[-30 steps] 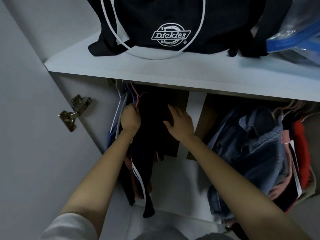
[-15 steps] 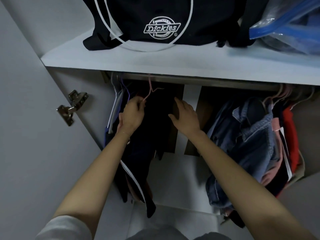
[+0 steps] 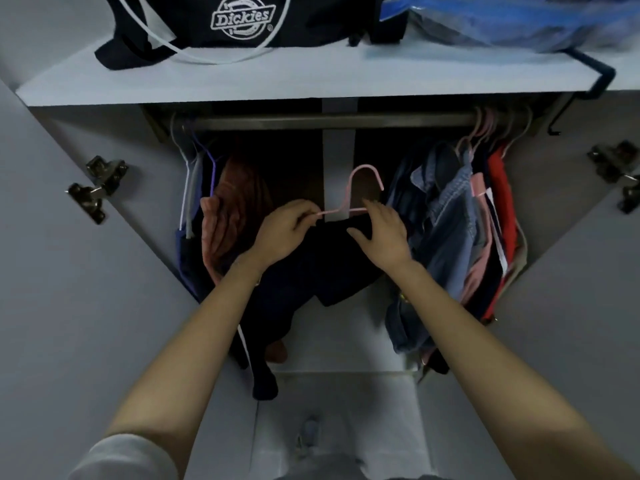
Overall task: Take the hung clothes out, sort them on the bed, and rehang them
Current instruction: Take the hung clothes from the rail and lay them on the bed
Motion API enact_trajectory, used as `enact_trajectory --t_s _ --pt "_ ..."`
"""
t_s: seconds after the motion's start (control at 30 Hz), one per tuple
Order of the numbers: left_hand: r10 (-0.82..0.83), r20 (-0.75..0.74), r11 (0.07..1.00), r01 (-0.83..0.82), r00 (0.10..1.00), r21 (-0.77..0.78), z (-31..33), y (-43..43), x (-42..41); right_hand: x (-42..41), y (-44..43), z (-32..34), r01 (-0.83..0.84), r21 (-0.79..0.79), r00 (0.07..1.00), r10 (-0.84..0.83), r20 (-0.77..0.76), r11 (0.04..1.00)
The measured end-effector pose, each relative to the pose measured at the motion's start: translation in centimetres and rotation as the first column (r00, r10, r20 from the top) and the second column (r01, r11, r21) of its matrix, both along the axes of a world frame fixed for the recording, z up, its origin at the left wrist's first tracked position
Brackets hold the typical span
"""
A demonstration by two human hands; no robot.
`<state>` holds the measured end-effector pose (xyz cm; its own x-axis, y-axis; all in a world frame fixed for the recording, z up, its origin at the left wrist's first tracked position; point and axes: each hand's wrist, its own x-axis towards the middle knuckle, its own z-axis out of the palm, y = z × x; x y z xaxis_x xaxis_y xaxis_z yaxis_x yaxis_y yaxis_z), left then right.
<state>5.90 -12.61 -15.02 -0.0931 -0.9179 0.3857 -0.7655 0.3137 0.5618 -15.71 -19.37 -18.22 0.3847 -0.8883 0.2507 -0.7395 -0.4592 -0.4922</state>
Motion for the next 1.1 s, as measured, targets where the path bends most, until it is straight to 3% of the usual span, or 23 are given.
enact_trajectory --t_s 0.1,0.3,0.53,0.7,0.83,0.93,1.1 --pt "-0.068 0.022 0.998 0.068 0.997 -0.009 0.0 -0.5 -1.7 -3.1 1.2 -0.2 0.085 -0.044 0.994 -0.081 0.071 0.995" --pt "-0.228 0.071 0.973 0.23 0.971 -0.02 -2.2 -2.7 -4.9 -8.2 6.1 -0.6 0.282 0.137 0.941 -0.302 0.154 0.95" --pt "-0.417 0.162 0.895 0.435 0.894 -0.102 -6.1 -2.7 -9.0 -9.3 15.1 -1.1 0.612 0.189 0.769 -0.633 0.085 0.768" --pt "-0.553 0.218 0.802 0.585 0.804 -0.122 -8.3 -0.1 -14.1 -10.6 23.4 -1.2 0.794 0.169 0.585 -0.81 0.05 0.584" --pt "-0.705 0.12 0.687 0.715 0.699 -0.132 -9.0 4.6 -20.6 -13.2 30.7 -1.0 0.9 0.134 0.412 -0.91 0.046 0.414" --pt "-0.807 0.029 0.583 0.805 0.589 -0.11 -8.5 9.0 -26.4 -15.6 36.3 -0.5 0.951 0.144 0.263 -0.961 0.086 0.273" --pt "-0.924 0.022 0.374 0.917 0.381 -0.135 -7.8 18.9 -36.1 -19.6 47.6 0.1 0.979 0.202 -0.044 -0.99 0.131 -0.017"
